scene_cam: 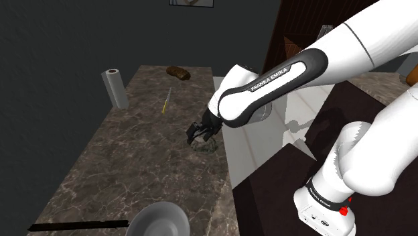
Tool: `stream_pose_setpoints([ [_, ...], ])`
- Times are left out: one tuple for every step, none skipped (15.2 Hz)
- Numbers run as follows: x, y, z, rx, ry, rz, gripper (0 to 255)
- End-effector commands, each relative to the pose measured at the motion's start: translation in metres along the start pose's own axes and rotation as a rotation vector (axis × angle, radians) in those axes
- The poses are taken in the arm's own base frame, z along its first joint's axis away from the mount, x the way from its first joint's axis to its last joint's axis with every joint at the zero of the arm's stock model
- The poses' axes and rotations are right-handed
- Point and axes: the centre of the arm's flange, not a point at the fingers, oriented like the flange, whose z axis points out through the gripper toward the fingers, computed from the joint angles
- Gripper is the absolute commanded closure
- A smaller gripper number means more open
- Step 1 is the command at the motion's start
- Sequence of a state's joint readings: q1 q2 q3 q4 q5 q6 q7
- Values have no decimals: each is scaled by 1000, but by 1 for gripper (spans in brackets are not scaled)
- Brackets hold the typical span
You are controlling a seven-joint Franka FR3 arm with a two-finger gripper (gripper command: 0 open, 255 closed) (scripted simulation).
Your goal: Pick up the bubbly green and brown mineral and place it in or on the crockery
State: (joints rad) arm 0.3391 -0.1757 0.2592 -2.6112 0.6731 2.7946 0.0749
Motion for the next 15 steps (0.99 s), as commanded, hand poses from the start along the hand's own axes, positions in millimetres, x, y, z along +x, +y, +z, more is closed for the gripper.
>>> stream_pose_setpoints([
  [-4,11,10,-16,-21,13,255],
  [-3,12,9,-16,-21,13,255],
  [-2,13,10,-16,-21,13,255],
  [-2,15,11,-16,-21,13,255],
  [-4,6,7,-17,-21,13,255],
  [-1,1,-2,1,2,-1,0],
  [-1,1,-2,1,2,-1,0],
  [-14,0,-4,-68,27,-90,0],
  [-28,-1,-6,-137,53,-179,0],
  [-43,0,-8,-206,78,-268,0],
  [-56,1,-9,-275,104,-358,0],
  [-70,4,-10,-344,129,-447,0],
  [-83,8,-11,-408,153,-530,0],
  [-82,10,-6,-408,153,-530,0],
  [-80,12,-1,-408,153,-530,0],
])
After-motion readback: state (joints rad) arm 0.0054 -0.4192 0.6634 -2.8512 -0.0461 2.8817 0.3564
